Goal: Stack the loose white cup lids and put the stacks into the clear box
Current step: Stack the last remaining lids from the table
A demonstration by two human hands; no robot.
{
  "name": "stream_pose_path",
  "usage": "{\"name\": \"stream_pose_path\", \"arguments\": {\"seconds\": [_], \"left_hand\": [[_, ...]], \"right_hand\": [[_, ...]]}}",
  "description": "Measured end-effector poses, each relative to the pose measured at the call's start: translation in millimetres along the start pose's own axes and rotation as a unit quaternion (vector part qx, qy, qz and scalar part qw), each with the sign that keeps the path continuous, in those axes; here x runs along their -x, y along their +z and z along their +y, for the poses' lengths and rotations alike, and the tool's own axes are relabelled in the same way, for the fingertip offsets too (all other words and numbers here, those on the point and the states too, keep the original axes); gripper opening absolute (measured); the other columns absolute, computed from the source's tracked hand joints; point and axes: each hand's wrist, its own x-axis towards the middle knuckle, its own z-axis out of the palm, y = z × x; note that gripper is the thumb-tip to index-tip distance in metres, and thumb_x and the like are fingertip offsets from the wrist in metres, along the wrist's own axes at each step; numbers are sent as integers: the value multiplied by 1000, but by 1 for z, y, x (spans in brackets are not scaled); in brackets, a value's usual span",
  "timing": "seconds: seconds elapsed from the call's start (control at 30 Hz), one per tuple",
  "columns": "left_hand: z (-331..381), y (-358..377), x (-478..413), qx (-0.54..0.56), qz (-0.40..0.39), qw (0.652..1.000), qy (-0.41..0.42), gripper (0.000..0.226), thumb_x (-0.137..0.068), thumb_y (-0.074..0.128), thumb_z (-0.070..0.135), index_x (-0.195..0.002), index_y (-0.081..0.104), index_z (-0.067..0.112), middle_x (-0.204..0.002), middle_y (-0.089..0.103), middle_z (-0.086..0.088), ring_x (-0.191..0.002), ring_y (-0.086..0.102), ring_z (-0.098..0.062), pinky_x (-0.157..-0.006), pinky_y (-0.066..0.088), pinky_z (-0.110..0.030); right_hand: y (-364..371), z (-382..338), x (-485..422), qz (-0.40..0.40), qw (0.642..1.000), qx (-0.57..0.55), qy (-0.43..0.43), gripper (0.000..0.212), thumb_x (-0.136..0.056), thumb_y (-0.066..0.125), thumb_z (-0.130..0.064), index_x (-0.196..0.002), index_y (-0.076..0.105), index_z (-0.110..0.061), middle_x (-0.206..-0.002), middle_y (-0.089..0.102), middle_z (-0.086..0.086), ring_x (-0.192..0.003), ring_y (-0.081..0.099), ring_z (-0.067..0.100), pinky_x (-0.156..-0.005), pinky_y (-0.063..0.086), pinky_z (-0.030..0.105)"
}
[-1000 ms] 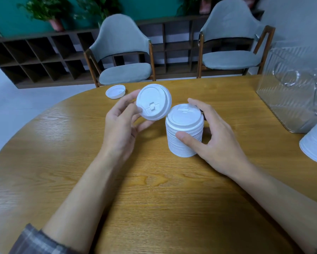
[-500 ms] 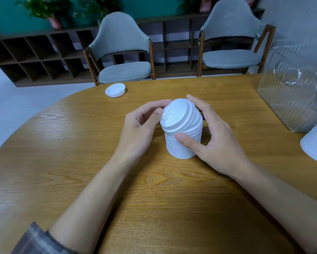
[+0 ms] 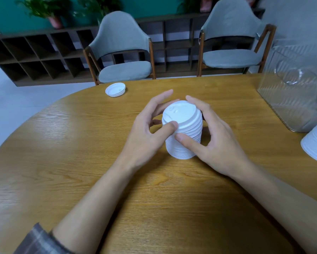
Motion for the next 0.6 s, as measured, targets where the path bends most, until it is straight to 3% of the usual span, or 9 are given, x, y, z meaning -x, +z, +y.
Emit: {"name": "stream_pose_path", "arguments": {"seconds": [0.1, 0.17, 0.3, 0.43, 0.53, 0.6], "left_hand": [[1, 4, 2, -27, -10, 1000, -6, 72, -91, 69, 37, -157, 42, 31, -153, 54, 13, -145, 46, -7, -117, 42, -46], [3, 7, 2, -45, 20, 999, -9, 80, -84, 78, 48, -156, 43, 37, -146, 55, 15, -138, 51, -6, -112, 46, -39], [2, 6, 1, -25, 58, 998, 4, 81, -84, 87, 26, -153, 46, 29, -130, 64, 7, -128, 59, -14, -108, 50, -41], [1, 2, 1, 10, 3, 1000, 4, 77, -91, 71, 9, -158, 37, 25, -142, 65, 5, -138, 56, -16, -118, 42, -50], [3, 5, 2, 17, 2, 1000, -6, 75, -92, 73, 19, -158, 38, 27, -149, 59, 7, -143, 50, -11, -119, 41, -50], [5, 8, 2, 9, 37, 999, -3, 78, -87, 82, 25, -155, 43, 27, -139, 62, 9, -135, 56, -8, -113, 47, -42]], "right_hand": [[0, -1, 0, 0, 1000, -5, -4, 78, -89, 71, -55, -156, 37, -35, -148, 50, -20, -135, 46, -5, -104, 39, 12], [1, -1, 0, 3, 1000, -3, -10, 78, -88, 70, -55, -156, 39, -32, -149, 50, -19, -135, 45, -8, -103, 34, 6], [1, -2, 0, -1, 1000, -2, -12, 81, -87, 68, -58, -157, 36, -35, -151, 46, -24, -136, 41, -11, -105, 35, 8], [0, -2, 0, 0, 1000, 4, -17, 81, -89, 70, -54, -159, 34, -34, -150, 42, -28, -137, 37, -16, -105, 30, 4], [0, -1, 0, 0, 1000, 5, -17, 81, -89, 70, -55, -159, 35, -33, -151, 44, -25, -137, 38, -15, -105, 28, 2], [1, -2, 0, -2, 1000, 3, -13, 82, -88, 69, -57, -159, 35, -35, -151, 45, -24, -136, 40, -14, -104, 29, 3]]}}
